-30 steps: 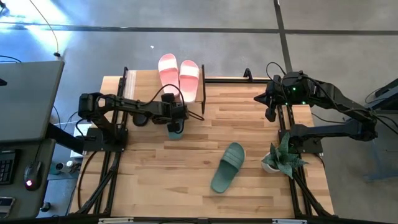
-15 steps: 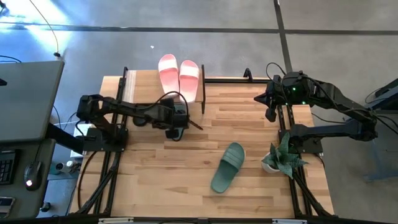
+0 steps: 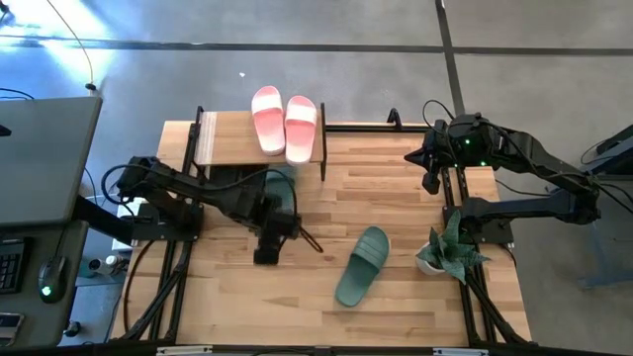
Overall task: Pick and place slides into the shelf
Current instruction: Put the left green slide under the shelf
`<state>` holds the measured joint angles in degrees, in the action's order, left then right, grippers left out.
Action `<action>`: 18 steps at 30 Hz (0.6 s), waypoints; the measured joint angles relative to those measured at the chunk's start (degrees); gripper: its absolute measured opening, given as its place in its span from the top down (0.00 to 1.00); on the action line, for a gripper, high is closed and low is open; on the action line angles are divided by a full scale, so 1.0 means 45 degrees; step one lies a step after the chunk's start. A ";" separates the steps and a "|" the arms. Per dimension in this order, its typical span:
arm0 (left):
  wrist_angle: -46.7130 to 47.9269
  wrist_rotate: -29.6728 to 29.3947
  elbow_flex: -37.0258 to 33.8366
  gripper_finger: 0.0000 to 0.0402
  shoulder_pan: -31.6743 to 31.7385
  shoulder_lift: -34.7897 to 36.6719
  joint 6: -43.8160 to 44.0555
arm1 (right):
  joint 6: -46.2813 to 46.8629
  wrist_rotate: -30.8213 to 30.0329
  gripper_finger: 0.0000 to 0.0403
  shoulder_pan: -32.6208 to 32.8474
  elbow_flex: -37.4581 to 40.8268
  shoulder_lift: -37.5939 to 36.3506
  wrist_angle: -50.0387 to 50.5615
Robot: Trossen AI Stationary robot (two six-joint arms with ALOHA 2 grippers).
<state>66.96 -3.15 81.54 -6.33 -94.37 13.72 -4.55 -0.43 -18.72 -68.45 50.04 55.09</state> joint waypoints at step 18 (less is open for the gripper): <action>-0.5700 -0.1477 -0.2971 0.99 -0.0305 -0.1142 0.2546 | -0.1328 -0.0079 1.00 0.0000 0.0000 -0.0005 0.0465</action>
<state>41.31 -9.79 68.17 -7.70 -99.51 25.18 -10.53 -0.78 -18.72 -68.45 50.02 57.18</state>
